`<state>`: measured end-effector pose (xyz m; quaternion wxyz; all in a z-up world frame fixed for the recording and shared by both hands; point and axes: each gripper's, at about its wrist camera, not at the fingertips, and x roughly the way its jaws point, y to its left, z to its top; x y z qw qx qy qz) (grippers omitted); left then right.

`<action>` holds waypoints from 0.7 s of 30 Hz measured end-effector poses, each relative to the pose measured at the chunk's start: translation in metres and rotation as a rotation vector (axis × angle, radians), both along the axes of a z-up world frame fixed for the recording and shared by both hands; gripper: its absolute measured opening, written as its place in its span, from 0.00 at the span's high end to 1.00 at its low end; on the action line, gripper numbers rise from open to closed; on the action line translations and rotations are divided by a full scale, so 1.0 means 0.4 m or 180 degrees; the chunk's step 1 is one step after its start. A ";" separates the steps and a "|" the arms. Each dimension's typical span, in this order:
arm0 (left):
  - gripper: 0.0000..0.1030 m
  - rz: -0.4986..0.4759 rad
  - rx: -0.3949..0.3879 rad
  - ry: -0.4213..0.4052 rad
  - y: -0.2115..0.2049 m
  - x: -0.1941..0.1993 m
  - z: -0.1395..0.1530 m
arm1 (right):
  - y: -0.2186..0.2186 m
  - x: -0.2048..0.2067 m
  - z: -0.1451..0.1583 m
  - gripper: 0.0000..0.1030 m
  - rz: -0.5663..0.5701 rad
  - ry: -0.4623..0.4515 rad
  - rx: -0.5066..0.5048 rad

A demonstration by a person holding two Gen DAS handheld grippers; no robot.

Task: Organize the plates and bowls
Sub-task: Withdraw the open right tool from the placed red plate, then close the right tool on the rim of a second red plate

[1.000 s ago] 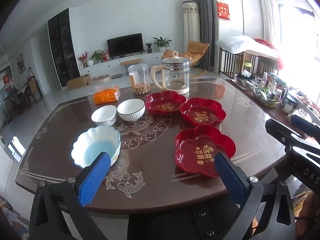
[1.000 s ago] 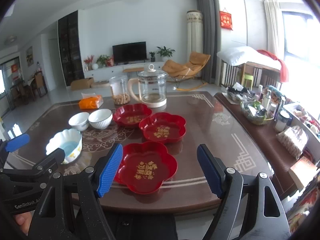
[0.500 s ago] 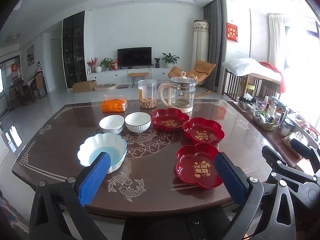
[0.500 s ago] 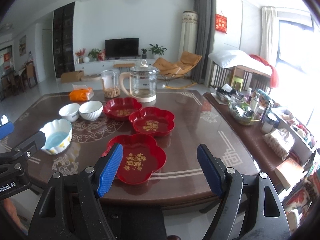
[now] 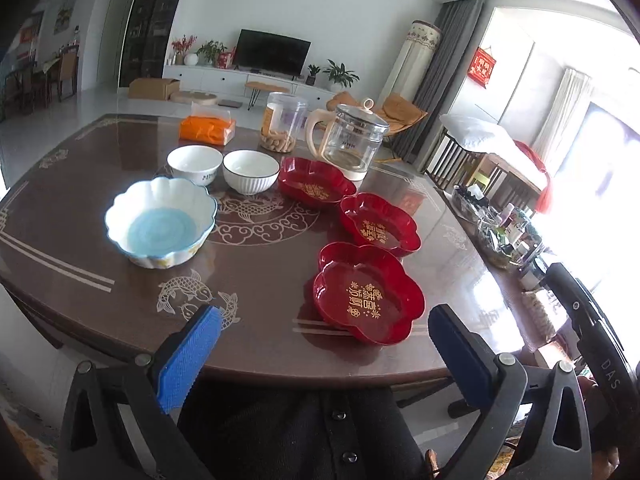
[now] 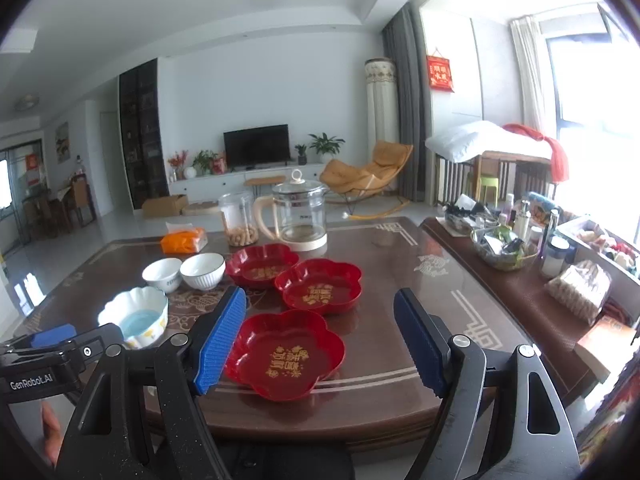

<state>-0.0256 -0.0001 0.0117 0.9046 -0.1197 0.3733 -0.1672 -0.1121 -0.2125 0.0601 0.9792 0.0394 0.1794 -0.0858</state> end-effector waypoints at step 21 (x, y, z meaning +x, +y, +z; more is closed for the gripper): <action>0.01 -0.0405 0.0849 0.0807 -0.204 0.494 -0.047 | -0.366 0.357 -0.119 0.23 0.0017 0.1128 0.0369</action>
